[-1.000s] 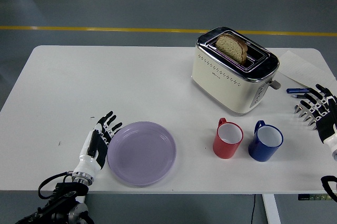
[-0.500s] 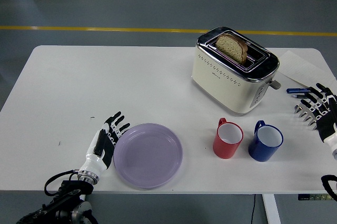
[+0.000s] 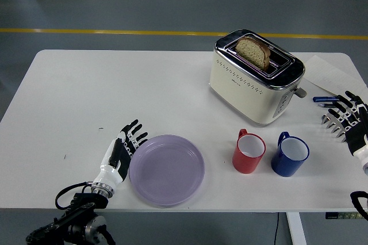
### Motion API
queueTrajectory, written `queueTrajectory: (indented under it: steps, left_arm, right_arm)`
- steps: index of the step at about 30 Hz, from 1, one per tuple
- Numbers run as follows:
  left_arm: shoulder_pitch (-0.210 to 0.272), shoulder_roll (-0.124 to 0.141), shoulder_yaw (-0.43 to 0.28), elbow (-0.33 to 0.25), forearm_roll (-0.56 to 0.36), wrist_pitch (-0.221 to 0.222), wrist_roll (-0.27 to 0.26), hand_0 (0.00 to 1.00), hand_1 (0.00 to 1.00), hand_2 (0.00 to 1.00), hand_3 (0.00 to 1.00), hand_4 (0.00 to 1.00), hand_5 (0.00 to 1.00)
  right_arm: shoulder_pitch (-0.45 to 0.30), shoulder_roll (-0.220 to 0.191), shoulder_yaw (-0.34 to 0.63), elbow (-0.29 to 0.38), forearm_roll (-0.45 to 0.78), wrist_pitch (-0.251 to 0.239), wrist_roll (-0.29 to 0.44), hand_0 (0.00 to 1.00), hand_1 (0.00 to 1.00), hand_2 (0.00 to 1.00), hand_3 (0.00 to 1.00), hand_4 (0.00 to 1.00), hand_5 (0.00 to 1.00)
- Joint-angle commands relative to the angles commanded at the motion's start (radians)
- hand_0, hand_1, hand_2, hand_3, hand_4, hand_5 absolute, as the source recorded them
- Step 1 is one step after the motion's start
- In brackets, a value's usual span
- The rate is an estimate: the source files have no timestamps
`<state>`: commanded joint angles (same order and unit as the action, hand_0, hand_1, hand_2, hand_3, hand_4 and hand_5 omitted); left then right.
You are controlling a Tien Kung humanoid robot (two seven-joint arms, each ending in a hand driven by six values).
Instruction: Push plate across desktop,pick up the break from the machine,place the break in the plate
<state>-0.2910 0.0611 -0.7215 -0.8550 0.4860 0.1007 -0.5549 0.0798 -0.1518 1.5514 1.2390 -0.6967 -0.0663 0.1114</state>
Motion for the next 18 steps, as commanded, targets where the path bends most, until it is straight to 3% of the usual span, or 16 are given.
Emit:
queueTrajectory:
  steps: [18]
  left_arm:
    - [-0.046,-0.025,0.036,0.054,-0.019,-0.014,0.003,0.801,0.832,0.936,0.924,0.490,0.998]
  right_arm:
    - [-0.003,0.004,-0.002,-0.002,-0.001,0.000,0.000,0.695,0.668,0.662,0.647,0.511,0.514]
